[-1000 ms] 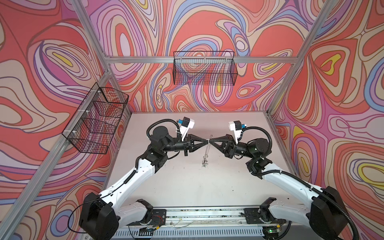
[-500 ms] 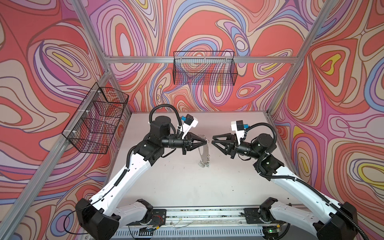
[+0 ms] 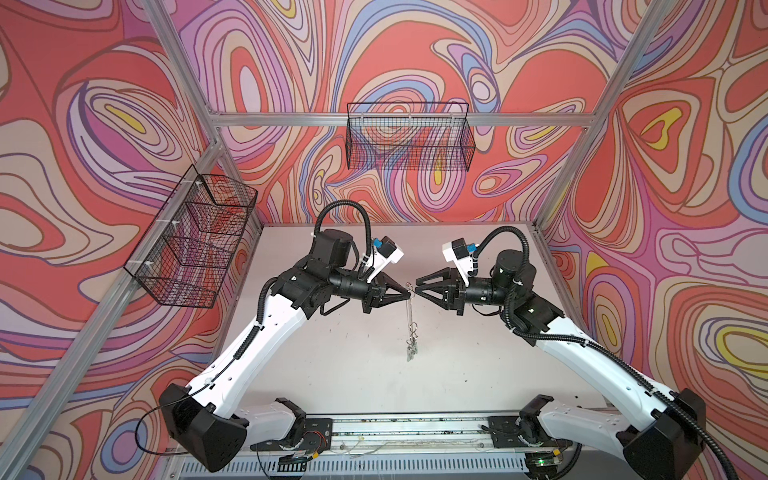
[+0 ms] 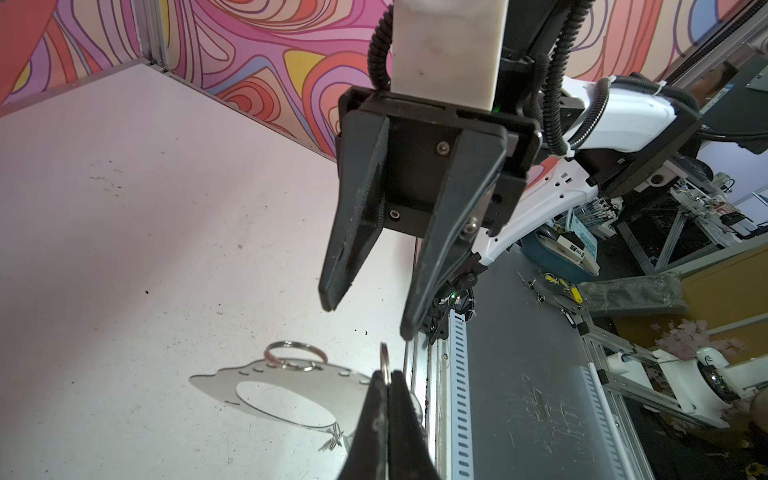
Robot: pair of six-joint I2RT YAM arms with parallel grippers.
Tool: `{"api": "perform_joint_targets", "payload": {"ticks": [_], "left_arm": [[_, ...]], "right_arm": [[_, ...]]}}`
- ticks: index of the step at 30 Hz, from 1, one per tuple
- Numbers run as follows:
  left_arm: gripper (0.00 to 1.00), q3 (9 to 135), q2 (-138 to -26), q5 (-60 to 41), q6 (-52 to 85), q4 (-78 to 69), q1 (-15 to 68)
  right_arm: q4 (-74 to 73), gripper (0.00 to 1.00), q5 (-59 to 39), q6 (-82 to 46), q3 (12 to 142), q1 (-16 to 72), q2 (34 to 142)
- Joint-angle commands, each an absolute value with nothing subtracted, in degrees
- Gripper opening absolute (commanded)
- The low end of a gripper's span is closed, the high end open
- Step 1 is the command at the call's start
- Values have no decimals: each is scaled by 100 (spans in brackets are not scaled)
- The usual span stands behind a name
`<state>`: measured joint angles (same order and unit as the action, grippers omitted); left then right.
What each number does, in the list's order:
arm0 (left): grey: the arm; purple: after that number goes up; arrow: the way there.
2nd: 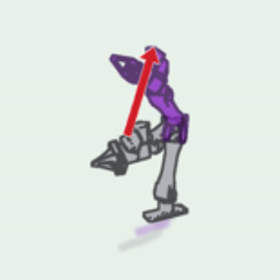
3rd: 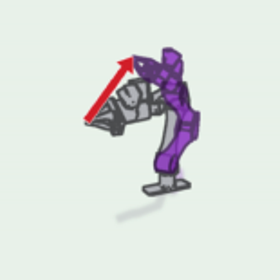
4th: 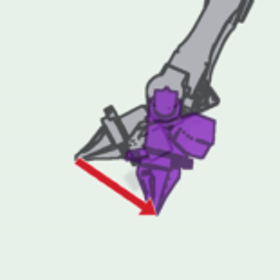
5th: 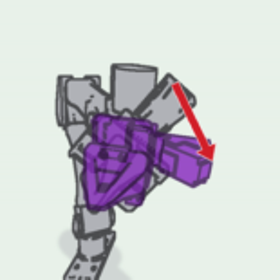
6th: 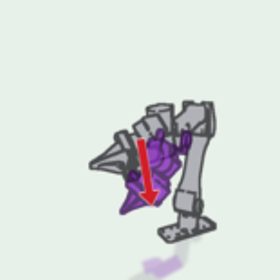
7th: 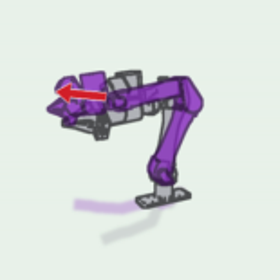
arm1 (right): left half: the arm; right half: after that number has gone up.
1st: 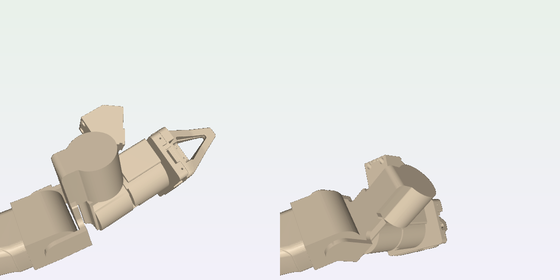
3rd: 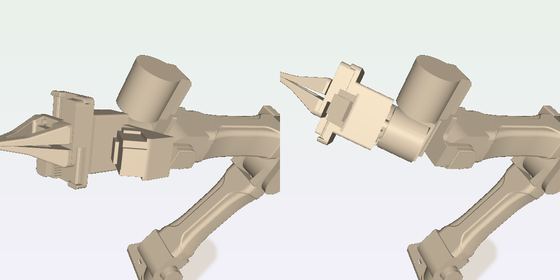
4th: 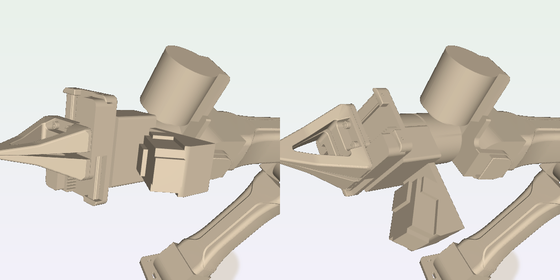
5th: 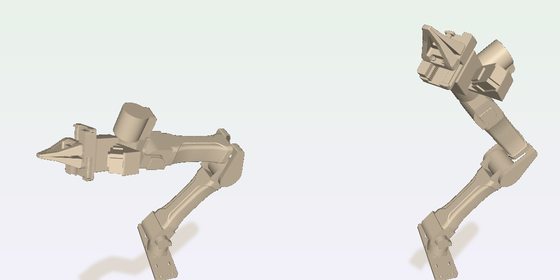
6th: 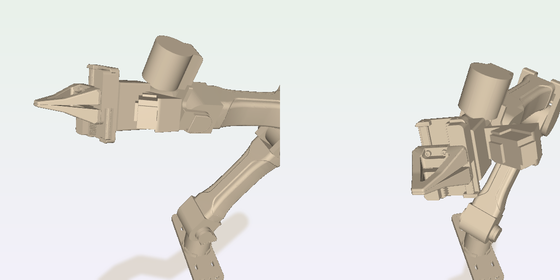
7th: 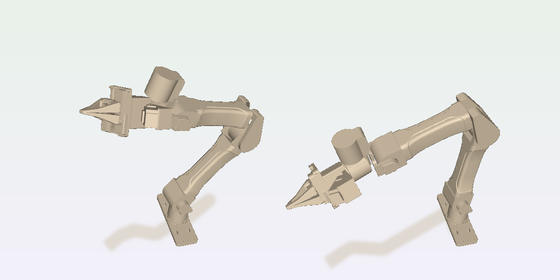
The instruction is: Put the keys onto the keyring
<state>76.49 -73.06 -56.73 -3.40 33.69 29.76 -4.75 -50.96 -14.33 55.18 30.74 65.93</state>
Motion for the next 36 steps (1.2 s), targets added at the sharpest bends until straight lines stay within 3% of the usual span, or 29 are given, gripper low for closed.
{"api": "perform_joint_targets", "payload": {"ticks": [1, 14, 21, 24, 28, 30, 32, 36], "left_arm": [[0, 7875, -7304, -5724, -531, 3429, 3006], [0, 7866, -7366, -5811, -353, 3213, 3006], [0, 7853, -7383, -5860, -323, 3181, 3016], [0, 7833, -7392, -5861, -307, 3147, 3024], [1, 7824, -7383, -5838, -244, 3083, 3029], [19, 7793, -7321, -5842, -110, 2918, 3023], [29, 7670, -7169, -5786, 216, 2503, 3009], [33, 6931, -6545, -5491, 1533, 632, 2769]], "right_arm": [[-316, 28, -5395, -1304, 5669, 3087, 6682], [-435, 23, -5590, -1389, 5625, 3154, 6766], [-522, 13, -5599, -1428, 5625, 3208, 6820], [-642, 0, -5631, -1498, 5595, 3208, 6812], [-1077, 0, -5624, -1773, 5436, 3215, 6746], [-1431, 0, -5510, -1974, 5278, 3210, 6668], [-1908, 0, -5326, -2240, 5082, 3213, 6565], [-3285, 0, -4915, -3079, 4647, 3208, 6435]]}}
